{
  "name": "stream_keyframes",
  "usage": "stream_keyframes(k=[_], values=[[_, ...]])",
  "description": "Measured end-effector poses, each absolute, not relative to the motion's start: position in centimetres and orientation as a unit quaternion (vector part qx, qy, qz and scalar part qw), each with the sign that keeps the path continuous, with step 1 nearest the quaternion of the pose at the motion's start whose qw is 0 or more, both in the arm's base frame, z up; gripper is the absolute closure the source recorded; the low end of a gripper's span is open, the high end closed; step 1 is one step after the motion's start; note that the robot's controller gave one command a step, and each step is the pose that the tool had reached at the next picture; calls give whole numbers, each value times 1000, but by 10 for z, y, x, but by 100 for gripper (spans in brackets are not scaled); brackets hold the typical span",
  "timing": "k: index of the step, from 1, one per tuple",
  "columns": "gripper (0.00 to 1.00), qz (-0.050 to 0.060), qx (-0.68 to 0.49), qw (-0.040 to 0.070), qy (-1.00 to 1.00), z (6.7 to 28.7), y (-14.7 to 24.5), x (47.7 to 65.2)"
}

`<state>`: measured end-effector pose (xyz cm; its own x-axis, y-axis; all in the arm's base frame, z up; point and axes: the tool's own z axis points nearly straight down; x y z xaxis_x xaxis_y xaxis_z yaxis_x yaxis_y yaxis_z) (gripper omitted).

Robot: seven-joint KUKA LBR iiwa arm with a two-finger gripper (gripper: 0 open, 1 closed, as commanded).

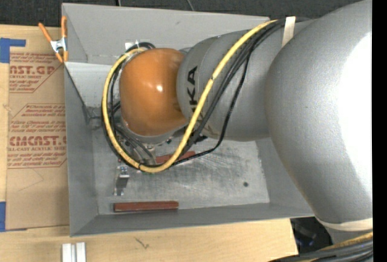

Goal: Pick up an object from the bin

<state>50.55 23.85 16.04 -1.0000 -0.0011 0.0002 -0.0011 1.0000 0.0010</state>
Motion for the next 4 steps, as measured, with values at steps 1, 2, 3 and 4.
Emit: stream_keyframes(k=[1, 2, 3, 4], values=[[0, -2, 6, -2, -1000, 115, 205, 489], [0, 0, 41, 1, -999, 90, 148, 482], [100, -2, 76, -4, -997, 75, 203, 482], [100, -2, 76, -4, -997, 75, 203, 482]])
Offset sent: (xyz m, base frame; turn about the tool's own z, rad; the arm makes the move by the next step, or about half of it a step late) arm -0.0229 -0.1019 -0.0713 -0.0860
